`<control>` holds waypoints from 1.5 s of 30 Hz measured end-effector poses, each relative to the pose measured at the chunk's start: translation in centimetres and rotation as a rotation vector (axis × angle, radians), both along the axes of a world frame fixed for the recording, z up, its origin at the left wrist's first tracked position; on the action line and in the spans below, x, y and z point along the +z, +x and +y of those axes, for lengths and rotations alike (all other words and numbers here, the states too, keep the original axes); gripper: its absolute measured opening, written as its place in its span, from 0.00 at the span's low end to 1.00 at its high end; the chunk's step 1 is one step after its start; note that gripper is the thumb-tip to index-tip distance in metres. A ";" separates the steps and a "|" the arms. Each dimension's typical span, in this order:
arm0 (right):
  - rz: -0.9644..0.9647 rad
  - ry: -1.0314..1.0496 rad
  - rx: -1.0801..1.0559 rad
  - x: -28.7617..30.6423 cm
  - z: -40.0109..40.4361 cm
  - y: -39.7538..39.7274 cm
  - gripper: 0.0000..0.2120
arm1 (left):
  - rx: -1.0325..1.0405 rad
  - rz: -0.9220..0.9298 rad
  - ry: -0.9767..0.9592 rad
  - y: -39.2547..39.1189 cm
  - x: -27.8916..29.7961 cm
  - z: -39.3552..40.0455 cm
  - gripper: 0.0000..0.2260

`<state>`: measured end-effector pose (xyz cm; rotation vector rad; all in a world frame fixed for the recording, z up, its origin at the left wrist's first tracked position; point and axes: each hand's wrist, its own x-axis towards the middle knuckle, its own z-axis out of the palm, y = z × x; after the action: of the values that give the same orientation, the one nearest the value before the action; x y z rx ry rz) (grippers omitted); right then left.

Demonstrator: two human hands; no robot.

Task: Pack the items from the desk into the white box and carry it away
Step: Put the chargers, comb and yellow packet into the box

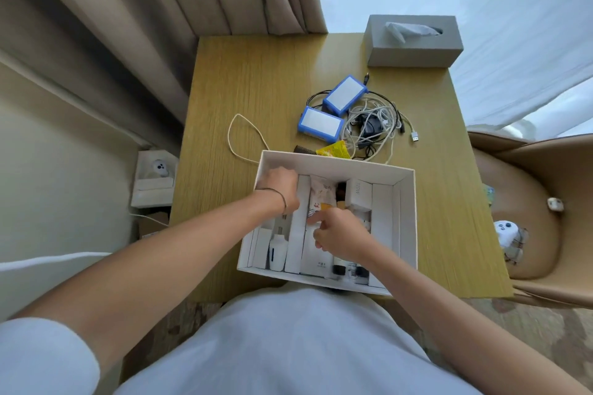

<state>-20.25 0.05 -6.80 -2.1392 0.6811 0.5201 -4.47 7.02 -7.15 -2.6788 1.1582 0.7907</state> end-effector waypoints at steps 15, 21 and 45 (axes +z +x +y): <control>-0.046 0.014 -0.043 0.3 -0.4 0.2 0.21 | -0.186 -0.037 0.050 -0.2 -1.0 1.0 0.09; -0.055 0.019 -0.022 0.4 -0.4 0.6 0.18 | -0.286 -0.078 0.172 -0.5 -0.4 0.9 0.02; -0.258 -0.220 -0.283 7.7 -13.1 7.6 0.14 | -0.031 0.008 -0.560 3.7 7.8 -4.4 0.09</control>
<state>-12.62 -13.08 0.92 -2.2100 0.9068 0.0155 -0.78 2.64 0.69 -3.0734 1.6213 0.5290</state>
